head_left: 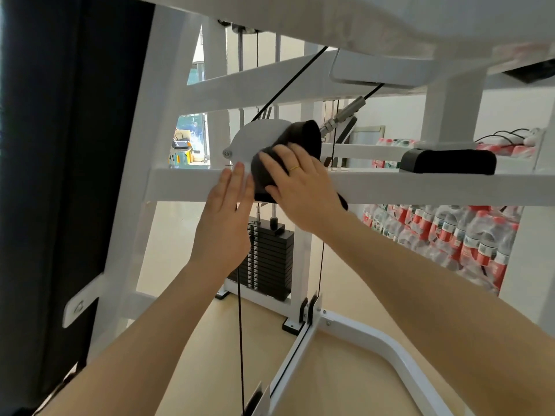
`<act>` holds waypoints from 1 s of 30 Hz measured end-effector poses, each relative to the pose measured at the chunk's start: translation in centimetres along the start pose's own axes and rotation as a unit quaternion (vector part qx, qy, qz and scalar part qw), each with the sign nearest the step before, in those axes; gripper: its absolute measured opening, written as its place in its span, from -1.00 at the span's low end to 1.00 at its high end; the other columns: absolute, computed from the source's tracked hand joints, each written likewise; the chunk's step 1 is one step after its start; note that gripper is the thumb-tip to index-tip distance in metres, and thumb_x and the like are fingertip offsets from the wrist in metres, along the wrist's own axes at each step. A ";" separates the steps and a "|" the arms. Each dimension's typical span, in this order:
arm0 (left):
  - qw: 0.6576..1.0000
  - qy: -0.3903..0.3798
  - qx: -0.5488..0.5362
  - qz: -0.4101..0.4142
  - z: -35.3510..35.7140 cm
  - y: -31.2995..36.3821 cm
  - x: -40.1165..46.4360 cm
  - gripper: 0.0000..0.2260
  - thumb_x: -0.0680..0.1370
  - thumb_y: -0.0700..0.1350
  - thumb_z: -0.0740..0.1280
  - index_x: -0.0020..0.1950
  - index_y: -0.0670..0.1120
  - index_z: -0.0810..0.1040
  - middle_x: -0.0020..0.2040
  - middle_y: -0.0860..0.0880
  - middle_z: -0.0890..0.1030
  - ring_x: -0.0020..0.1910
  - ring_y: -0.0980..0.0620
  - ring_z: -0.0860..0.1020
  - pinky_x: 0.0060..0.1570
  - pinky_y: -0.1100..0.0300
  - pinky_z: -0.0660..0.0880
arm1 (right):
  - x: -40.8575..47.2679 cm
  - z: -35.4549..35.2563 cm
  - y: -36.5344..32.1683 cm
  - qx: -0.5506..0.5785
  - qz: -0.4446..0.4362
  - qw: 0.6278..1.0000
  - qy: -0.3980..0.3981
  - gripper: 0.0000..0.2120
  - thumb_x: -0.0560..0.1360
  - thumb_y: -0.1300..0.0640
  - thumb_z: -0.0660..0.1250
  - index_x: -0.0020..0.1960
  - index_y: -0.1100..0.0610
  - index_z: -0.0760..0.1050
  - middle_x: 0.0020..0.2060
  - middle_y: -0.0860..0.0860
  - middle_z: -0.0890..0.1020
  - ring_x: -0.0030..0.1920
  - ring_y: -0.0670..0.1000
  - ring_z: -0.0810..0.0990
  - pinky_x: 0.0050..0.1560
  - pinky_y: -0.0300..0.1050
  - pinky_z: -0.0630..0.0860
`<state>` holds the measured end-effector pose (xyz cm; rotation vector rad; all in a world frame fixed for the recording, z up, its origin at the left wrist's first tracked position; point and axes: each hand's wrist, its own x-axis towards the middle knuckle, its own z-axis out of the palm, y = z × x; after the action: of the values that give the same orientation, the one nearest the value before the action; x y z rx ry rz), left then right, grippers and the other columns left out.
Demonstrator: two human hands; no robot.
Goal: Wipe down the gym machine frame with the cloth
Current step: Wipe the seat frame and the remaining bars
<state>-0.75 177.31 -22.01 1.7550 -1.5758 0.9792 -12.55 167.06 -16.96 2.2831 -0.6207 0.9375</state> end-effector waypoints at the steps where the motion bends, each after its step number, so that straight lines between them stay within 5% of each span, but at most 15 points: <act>1: 1.000 -0.002 0.006 -0.005 0.0 0.3 0.0 -0.32 0.35 -0.46 0.25 0.45 -0.28 0.14 0.46 -0.29 0.14 0.46 -0.27 0.07 0.41 -0.11 0.08 | -0.3 0.1 0.0 -0.005 -0.003 1.000 0.004 -0.51 0.57 -0.05 0.11 0.46 0.08 0.21 0.40 0.11 0.33 0.40 0.15 0.26 0.35 0.05 0.21; 6: 0.999 -0.023 0.037 -0.025 0.1 0.6 -0.2 -0.29 0.39 -0.40 0.25 0.49 -0.22 0.04 0.50 -0.24 0.03 0.48 -0.23 -0.02 0.44 -0.06 -0.01 | -5.6 -0.3 4.8 0.022 0.056 0.995 0.077 -0.57 0.38 0.03 0.44 0.17 0.21 0.48 0.19 0.22 0.51 0.21 0.26 0.46 0.28 0.16 0.32; 13: 0.995 -0.037 0.050 -0.075 0.3 2.1 -0.1 -0.31 0.47 -0.32 0.26 0.51 -0.19 -0.04 0.51 -0.21 -0.08 0.49 -0.21 -0.09 0.43 -0.05 -0.04 | -6.5 0.2 5.6 -0.111 0.108 0.979 0.133 -0.78 0.33 0.22 0.49 -0.07 0.24 0.54 0.04 0.20 0.61 0.04 0.23 0.59 0.11 0.10 0.51; 15: 0.993 -0.050 0.068 -0.084 0.1 2.4 0.0 -0.28 0.48 -0.24 0.26 0.51 -0.17 -0.10 0.52 -0.18 -0.13 0.49 -0.18 -0.11 0.43 -0.05 -0.04 | -5.1 0.4 4.1 -0.090 0.094 0.980 0.151 -0.77 0.36 0.27 0.43 0.01 0.20 0.54 0.03 0.17 0.61 0.02 0.22 0.57 0.12 0.09 0.49; 19: 0.995 -0.067 0.073 -0.022 0.8 4.6 -0.1 -0.21 0.42 -0.23 0.28 0.52 -0.11 -0.12 0.53 -0.13 -0.12 0.50 -0.13 -0.09 0.42 -0.06 -0.15 | -5.2 0.1 5.8 -0.055 0.060 0.990 0.116 -0.40 0.38 0.05 0.44 0.36 0.17 0.38 0.11 0.15 0.56 0.07 0.20 0.54 0.19 0.09 0.41; 24: 0.997 -0.068 0.040 -0.005 2.8 5.8 0.0 -0.21 0.43 -0.26 0.30 0.52 -0.06 -0.11 0.48 -0.06 -0.28 0.50 -0.10 -0.17 0.41 -0.01 -0.15 | -8.5 0.4 10.6 -0.079 0.093 0.985 0.122 -0.46 0.41 -0.03 0.43 0.28 0.25 0.44 0.19 0.22 0.53 0.23 0.26 0.48 0.30 0.15 0.34; 30: 0.998 -0.024 0.044 0.024 3.1 5.3 0.0 -0.29 0.35 -0.36 0.30 0.48 -0.16 0.16 0.49 -0.22 0.12 0.46 -0.23 0.11 0.39 -0.09 -0.04 | -8.6 1.6 8.7 -0.070 0.082 0.987 0.122 -0.29 0.44 -0.11 0.33 0.42 0.28 0.25 0.40 0.27 0.30 0.41 0.30 0.22 0.40 0.21 0.04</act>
<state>-5.59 174.10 -24.01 1.8204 -1.6344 1.0524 -22.65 161.40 -21.33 1.9776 -0.7488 1.1897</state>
